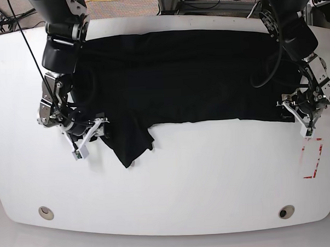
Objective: Fold the T-shirt properly
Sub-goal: 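Grasp the shirt's loose edge with both grippers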
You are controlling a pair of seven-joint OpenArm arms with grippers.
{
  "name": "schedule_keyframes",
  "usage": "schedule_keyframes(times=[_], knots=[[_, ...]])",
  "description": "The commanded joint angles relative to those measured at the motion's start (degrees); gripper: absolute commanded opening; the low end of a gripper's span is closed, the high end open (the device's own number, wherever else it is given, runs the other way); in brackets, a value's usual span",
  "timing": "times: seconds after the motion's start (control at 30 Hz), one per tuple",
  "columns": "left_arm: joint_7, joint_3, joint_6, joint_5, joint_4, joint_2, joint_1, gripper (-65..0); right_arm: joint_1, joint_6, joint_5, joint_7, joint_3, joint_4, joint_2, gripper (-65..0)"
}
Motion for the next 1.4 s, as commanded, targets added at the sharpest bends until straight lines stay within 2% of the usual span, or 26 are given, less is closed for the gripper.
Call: schedule_keyframes(times=[0.0, 0.13, 0.4, 0.7, 0.8, 0.9, 0.93, 1.0, 1.2, 1.3, 1.37], knots=[[1.73, 0.07, -0.08, 0.73, 0.13, -0.37, -0.20, -27.2, 2.41, 0.14, -0.67, 2.36, -0.46, -2.32, 0.40, -24.6], [1.73, 1.30, -0.08, 0.73, 0.13, -0.37, -0.20, -28.5, 5.31, 0.14, -2.34, 5.79, -1.69, -8.47, 0.40, -24.7], [1.73, 3.67, -0.08, 0.65, 0.22, -0.37, 1.65, -45.4, 7.86, 0.14, -1.90, 7.02, -5.56, -12.34, -0.30, -24.7], [1.56, 3.85, -0.08, 0.65, 0.22, -0.37, 1.82, -52.4, 8.82, 0.14, -2.34, 7.11, -6.88, -12.34, -3.20, -25.7], [1.47, 3.85, -0.08, 0.65, 0.22, -0.46, 1.82, -57.9, 9.09, 0.14, -2.34, 7.90, -6.88, -12.43, -3.73, -33.6], [1.38, 3.93, -0.08, 0.65, 0.22, -0.46, 1.82, -62.9, 9.18, 0.14, -2.43, 9.13, -6.96, -12.52, -3.82, -49.6], [1.38, 3.93, -0.08, 0.65, 0.22, -0.46, 1.82, -64.0, 9.18, 0.14, -2.43, 9.40, -6.96, -12.52, -3.90, -56.8], [1.38, 3.93, -0.08, 0.65, 0.22, -0.46, 1.74, -65.0, 9.35, 0.14, -2.43, 9.40, -6.96, -12.52, -3.82, -65.0], [1.56, 3.76, -0.08, 0.65, 1.01, -0.46, 1.21, -65.0, 9.44, 0.14, -2.43, 9.04, -6.79, -11.11, -3.02, -65.0], [2.17, 3.67, -0.08, 0.65, 5.40, -0.46, 1.65, -65.0, 9.18, 0.14, -1.72, 5.88, -6.52, -7.33, -0.74, -65.0], [3.32, 3.67, -0.08, 0.65, 7.87, -0.46, 1.74, -65.0, 9.09, 0.14, -1.72, 3.77, -6.35, -5.31, -0.30, -65.0]])
